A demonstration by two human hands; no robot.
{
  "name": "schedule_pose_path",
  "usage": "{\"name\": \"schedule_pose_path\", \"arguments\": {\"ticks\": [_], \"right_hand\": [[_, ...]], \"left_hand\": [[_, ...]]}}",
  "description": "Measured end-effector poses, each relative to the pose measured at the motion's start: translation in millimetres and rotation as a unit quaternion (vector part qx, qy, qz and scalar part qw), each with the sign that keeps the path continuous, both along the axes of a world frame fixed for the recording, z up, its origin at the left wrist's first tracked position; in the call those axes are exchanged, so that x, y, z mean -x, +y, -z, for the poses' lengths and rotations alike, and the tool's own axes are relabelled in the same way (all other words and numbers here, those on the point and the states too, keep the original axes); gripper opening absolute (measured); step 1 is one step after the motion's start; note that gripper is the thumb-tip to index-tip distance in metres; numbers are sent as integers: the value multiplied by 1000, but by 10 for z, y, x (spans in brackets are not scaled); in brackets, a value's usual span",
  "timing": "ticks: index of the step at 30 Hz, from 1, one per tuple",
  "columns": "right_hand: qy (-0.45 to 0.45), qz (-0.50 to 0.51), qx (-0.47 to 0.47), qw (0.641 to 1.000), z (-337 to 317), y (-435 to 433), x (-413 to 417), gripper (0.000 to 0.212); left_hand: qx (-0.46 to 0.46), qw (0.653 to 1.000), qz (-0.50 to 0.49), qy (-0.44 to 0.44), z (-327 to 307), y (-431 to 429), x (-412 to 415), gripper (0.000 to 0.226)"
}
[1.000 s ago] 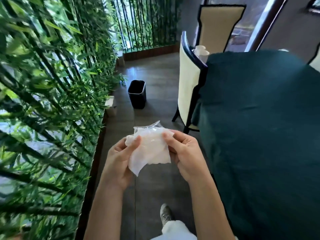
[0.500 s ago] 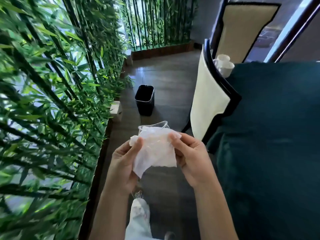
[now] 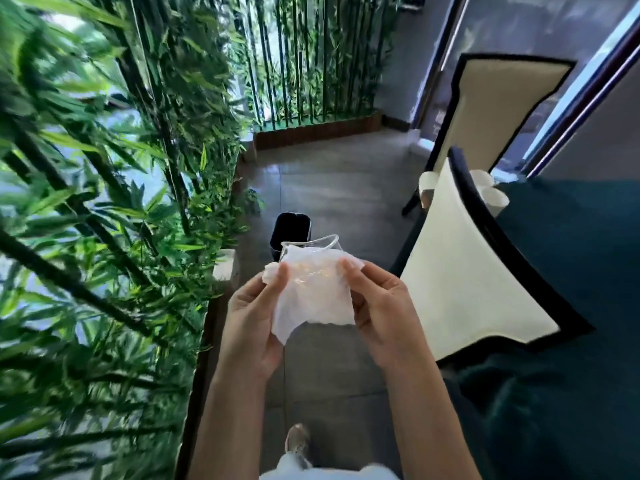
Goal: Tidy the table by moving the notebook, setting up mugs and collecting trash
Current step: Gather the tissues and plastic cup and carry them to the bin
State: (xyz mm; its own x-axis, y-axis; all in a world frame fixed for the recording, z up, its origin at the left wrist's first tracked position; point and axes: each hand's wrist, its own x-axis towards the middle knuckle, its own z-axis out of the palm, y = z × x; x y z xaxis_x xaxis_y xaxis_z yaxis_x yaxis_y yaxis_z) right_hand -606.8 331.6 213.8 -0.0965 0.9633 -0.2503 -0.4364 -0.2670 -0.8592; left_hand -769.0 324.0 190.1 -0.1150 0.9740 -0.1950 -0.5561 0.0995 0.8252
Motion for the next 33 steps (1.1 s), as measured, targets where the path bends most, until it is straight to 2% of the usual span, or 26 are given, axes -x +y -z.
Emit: {"name": "schedule_pose_path", "arguments": {"ticks": [8,12,16,23,26,27,30,32,33], "right_hand": [[-11,-2,30,999,219,1002,217,35],[-6,1,36,999,430,1635,250,26],[-55,1,54,997,772,2420,271,18],[-147,-47,129,980,1655,3988,271,20],[-178,-77,158,968,2163,4607,308,25],[-187,-83,166,965,2383,4810,330,25],[-211,-102,191,953,3083,5261,430,21],[-221,-107,215,945,3600,5547,543,19],[-228,-104,223,942,3882,5704,605,18]], "left_hand": [[23,1000,6,3,165,988,219,22],[45,999,-2,11,327,1593,257,22],[90,996,1,14,620,2350,254,23],[226,974,6,8,1624,3780,358,27],[263,964,3,24,2169,4258,422,47],[275,961,-4,31,2367,4425,436,46],[309,949,-32,53,3007,4844,499,33],[348,933,-52,81,3476,5109,545,12],[372,921,-57,100,3741,5251,571,16]]}}
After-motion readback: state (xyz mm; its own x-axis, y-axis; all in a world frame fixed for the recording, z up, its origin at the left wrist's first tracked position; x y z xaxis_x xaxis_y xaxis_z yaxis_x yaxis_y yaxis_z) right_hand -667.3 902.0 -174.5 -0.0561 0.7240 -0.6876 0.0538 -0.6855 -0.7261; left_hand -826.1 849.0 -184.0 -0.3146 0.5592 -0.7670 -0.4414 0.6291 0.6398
